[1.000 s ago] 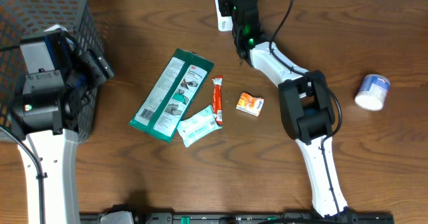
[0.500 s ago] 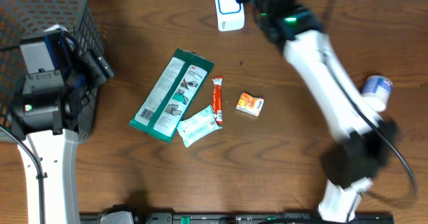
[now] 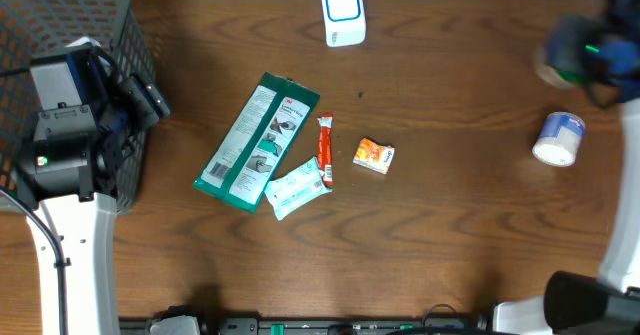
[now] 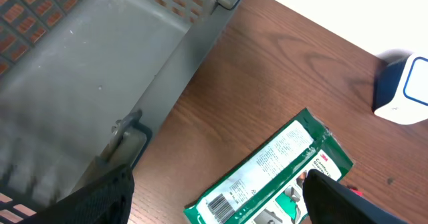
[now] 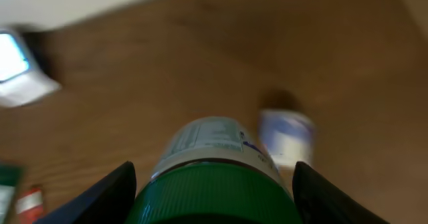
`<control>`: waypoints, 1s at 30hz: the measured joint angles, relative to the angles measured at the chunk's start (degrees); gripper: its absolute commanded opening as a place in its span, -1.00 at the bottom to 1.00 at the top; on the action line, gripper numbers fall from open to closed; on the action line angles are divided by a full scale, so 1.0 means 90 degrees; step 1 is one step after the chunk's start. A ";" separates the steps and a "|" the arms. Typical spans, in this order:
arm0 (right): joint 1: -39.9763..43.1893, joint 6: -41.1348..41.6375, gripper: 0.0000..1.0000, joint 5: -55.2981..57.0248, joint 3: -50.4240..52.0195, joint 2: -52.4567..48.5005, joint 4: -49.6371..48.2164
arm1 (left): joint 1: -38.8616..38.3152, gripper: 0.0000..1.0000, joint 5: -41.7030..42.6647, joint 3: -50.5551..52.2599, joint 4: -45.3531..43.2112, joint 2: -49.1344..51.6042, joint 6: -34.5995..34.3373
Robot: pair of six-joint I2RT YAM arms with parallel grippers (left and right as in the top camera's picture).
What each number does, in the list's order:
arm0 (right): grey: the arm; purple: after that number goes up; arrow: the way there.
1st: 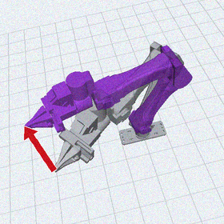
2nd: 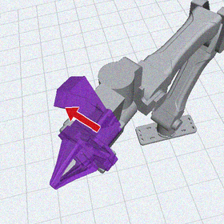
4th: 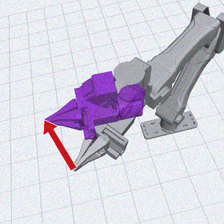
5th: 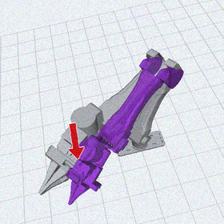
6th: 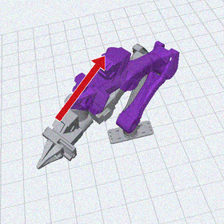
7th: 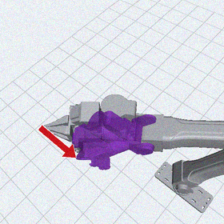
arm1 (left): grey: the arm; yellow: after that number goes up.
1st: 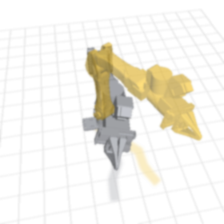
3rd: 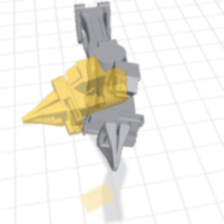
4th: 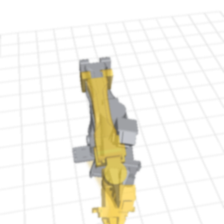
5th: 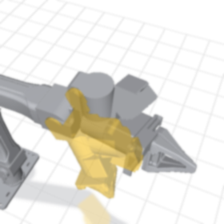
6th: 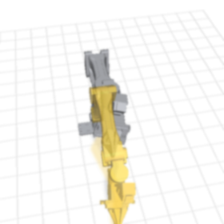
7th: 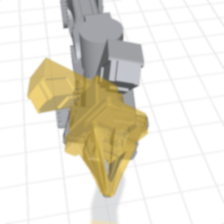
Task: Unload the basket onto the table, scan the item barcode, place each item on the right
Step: 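Move the jar right and set it beside the cotton-swab tub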
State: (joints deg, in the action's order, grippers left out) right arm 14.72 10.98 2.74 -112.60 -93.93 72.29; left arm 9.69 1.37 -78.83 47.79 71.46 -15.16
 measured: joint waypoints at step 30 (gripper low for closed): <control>0.3334 0.0600 -0.51 -0.1406 0.5180 -0.0466 -0.4471 | 0.0000 0.66 0.0000 0.0000 0.0002 0.0000 0.0000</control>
State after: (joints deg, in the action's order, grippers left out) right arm 44.73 16.38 -9.91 -65.98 -98.13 32.05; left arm 9.69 1.37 -78.83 47.81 71.46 -15.16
